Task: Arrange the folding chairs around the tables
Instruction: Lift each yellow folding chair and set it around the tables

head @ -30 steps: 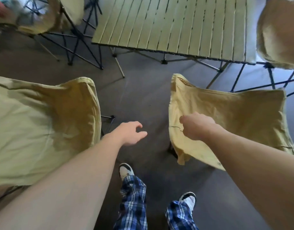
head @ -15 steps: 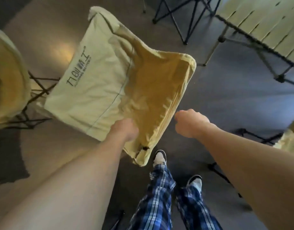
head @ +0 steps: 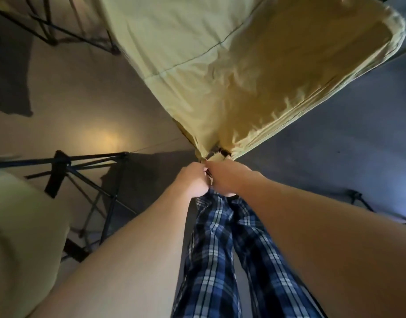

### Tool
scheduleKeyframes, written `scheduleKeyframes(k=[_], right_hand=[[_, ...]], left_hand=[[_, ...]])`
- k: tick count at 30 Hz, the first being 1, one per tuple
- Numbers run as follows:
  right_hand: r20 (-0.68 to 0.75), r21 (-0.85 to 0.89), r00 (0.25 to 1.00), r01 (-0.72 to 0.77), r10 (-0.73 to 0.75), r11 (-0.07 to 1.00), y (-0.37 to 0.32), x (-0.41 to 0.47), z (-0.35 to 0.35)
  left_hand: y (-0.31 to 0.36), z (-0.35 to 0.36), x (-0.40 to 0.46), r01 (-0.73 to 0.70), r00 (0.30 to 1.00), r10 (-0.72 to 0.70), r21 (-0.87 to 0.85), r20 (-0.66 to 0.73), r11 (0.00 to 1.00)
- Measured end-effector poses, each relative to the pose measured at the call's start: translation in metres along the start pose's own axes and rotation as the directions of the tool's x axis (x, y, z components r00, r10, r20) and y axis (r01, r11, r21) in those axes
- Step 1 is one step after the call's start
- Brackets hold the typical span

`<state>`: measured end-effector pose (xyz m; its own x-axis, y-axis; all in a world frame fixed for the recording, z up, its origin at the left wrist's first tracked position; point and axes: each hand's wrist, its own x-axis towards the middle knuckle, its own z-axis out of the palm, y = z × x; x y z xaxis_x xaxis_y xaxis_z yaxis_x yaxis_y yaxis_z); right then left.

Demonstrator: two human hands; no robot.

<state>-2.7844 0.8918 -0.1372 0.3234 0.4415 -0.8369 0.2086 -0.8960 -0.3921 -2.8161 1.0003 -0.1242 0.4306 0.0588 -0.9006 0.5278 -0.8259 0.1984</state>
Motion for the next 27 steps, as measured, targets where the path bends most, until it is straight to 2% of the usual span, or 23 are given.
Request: scheduleKeyframes(k=[2, 4, 6, 9, 12, 15, 18, 20, 23, 25, 27], right_hand=[[0.055, -0.024, 0.998, -0.029, 0.03, 0.999, 0.009, -0.002, 0.005], [0.098, -0.046, 0.993, -0.058, 0.063, 0.997, 0.017, -0.006, 0.002], [0.096, -0.082, 0.989, -0.101, 0.109, 0.991, 0.035, -0.019, -0.004], [0.022, -0.147, 0.973, -0.225, 0.231, 0.963, 0.059, -0.043, -0.016], [-0.092, -0.067, 0.919, -0.39, 0.383, 0.918, 0.086, -0.071, -0.039], [-0.206, 0.021, 0.877, -0.44, 0.435, 0.898, 0.101, -0.099, -0.074], [-0.25, 0.102, 0.869, -0.415, 0.427, 0.904, 0.088, -0.116, -0.102], [-0.275, 0.141, 0.876, -0.371, 0.396, 0.918, 0.067, -0.118, -0.117], [-0.318, 0.186, 0.885, -0.294, 0.341, 0.937, 0.024, -0.117, -0.142], [-0.337, 0.172, 0.893, -0.253, 0.298, 0.952, -0.002, -0.106, -0.153], [-0.343, 0.161, 0.907, -0.2, 0.244, 0.967, -0.031, -0.088, -0.16]], left_hand=[[0.002, 0.004, -0.007, -0.009, 1.0, 0.008, -0.022, -0.029, 1.0], [0.005, 0.008, -0.014, 0.002, 1.0, -0.002, -0.058, 0.002, 0.998], [0.03, 0.019, -0.028, -0.038, 0.989, 0.038, -0.002, 0.14, 0.999], [0.088, 0.043, -0.043, -0.203, 0.888, 0.146, 0.086, 0.436, 0.975], [0.146, 0.048, -0.043, -0.31, 0.851, 0.195, 0.167, 0.488, 0.936], [0.158, 0.02, -0.028, -0.306, 0.912, 0.228, 0.197, 0.341, 0.932], [0.146, -0.045, -0.031, -0.268, 0.961, 0.275, 0.164, -0.022, 0.949], [0.134, -0.088, -0.037, -0.211, 0.939, 0.246, 0.161, -0.243, 0.964], [0.109, -0.143, -0.051, -0.058, 0.833, 0.227, 0.327, -0.505, 0.943], [0.091, -0.168, -0.055, -0.007, 0.831, 0.174, 0.302, -0.529, 0.953], [0.073, -0.188, -0.054, -0.04, 0.862, 0.173, 0.278, -0.476, 0.96]])
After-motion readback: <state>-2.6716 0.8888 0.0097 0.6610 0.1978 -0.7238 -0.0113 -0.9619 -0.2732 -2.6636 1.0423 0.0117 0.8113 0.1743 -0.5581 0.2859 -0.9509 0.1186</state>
